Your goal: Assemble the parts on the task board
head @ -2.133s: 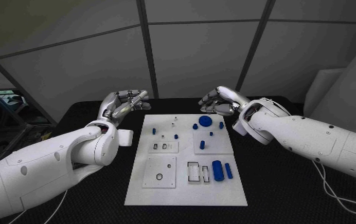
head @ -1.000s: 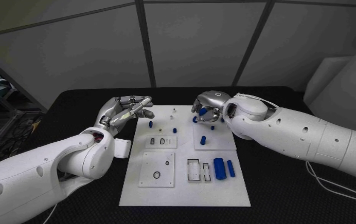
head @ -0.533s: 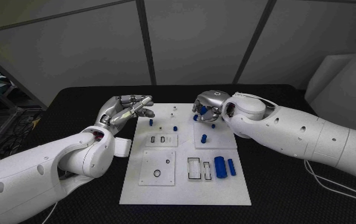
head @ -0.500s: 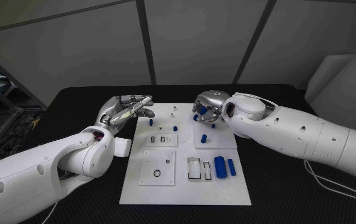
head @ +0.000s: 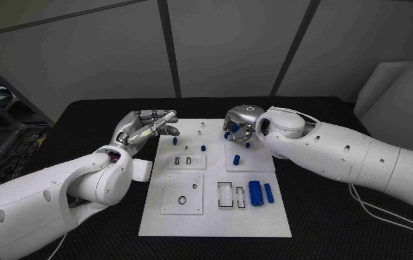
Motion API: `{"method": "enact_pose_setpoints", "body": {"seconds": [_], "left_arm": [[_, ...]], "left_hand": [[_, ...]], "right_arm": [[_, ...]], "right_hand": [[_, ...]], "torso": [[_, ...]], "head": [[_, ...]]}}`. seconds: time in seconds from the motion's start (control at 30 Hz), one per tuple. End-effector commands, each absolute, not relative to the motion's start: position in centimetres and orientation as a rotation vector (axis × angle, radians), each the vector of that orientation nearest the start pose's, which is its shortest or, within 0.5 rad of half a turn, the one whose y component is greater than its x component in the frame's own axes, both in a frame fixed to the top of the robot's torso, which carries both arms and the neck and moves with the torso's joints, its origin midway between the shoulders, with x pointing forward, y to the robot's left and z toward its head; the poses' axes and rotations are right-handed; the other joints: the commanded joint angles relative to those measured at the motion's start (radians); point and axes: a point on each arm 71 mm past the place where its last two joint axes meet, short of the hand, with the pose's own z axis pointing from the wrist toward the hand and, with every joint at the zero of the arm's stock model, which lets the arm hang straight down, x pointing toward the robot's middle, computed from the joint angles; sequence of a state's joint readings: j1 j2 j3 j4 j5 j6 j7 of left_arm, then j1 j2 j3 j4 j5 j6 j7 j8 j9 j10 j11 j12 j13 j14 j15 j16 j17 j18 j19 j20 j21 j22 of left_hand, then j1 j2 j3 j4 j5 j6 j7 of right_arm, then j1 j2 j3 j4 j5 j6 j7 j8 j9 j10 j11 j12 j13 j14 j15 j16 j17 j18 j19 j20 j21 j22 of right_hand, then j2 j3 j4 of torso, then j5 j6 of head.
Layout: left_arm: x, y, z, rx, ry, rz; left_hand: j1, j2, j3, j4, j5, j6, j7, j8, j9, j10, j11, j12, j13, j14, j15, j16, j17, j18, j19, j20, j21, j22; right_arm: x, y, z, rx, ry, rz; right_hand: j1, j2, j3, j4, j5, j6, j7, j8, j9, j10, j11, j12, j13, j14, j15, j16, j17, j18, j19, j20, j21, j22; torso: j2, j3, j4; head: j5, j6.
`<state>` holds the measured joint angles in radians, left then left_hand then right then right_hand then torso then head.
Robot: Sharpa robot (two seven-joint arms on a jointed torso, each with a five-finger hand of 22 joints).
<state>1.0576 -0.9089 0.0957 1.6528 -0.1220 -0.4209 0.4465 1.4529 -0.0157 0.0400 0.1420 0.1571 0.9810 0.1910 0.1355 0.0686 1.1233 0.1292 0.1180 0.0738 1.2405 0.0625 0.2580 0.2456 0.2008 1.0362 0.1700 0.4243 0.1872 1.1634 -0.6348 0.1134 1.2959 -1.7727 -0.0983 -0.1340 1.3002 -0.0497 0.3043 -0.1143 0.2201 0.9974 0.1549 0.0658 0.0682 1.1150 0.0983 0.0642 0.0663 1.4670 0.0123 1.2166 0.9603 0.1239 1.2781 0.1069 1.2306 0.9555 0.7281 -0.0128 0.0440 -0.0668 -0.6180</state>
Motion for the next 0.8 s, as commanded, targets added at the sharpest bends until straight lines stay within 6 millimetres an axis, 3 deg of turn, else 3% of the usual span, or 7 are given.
{"method": "enact_pose_setpoints", "body": {"seconds": [0.03,0.8], "left_arm": [[46.00,20.94,-17.66,-1.042,1.327,-1.559],[46.00,20.82,-17.70,-1.044,1.339,-1.566]], "left_hand": [[-0.010,-0.003,0.000,0.006,-0.004,0.002,0.006,-0.005,-0.001,0.003,0.004,-0.006,-0.001,-0.004,0.007,-0.004,0.002,-0.020,0.000,0.003,0.005,0.001],[-0.012,-0.001,0.000,0.007,-0.005,0.001,0.008,-0.008,-0.002,0.002,0.005,-0.009,-0.001,-0.004,0.008,-0.005,0.005,-0.020,0.000,0.004,0.004,0.001]], "right_arm": [[53.40,-15.66,-17.39,-0.416,1.675,0.440],[53.69,-15.24,-17.62,-0.415,1.683,0.437]], "right_hand": [[0.003,0.008,0.007,0.002,-0.007,0.008,-0.001,0.002,0.001,0.012,-0.001,0.004,0.000,0.032,0.003,0.007,0.005,-0.012,0.009,-0.001,0.009,0.005],[0.045,0.030,0.099,0.002,-0.038,0.059,-0.005,0.012,0.006,0.082,-0.013,0.006,0.004,0.031,-0.008,0.056,0.050,-0.020,0.023,-0.009,0.061,0.071]], "torso": [[0.001,-0.0012,0.0005],[0.004,-0.0006,-0.0006]], "head": [[0.003,0.000],[0.005,-0.011]]}}
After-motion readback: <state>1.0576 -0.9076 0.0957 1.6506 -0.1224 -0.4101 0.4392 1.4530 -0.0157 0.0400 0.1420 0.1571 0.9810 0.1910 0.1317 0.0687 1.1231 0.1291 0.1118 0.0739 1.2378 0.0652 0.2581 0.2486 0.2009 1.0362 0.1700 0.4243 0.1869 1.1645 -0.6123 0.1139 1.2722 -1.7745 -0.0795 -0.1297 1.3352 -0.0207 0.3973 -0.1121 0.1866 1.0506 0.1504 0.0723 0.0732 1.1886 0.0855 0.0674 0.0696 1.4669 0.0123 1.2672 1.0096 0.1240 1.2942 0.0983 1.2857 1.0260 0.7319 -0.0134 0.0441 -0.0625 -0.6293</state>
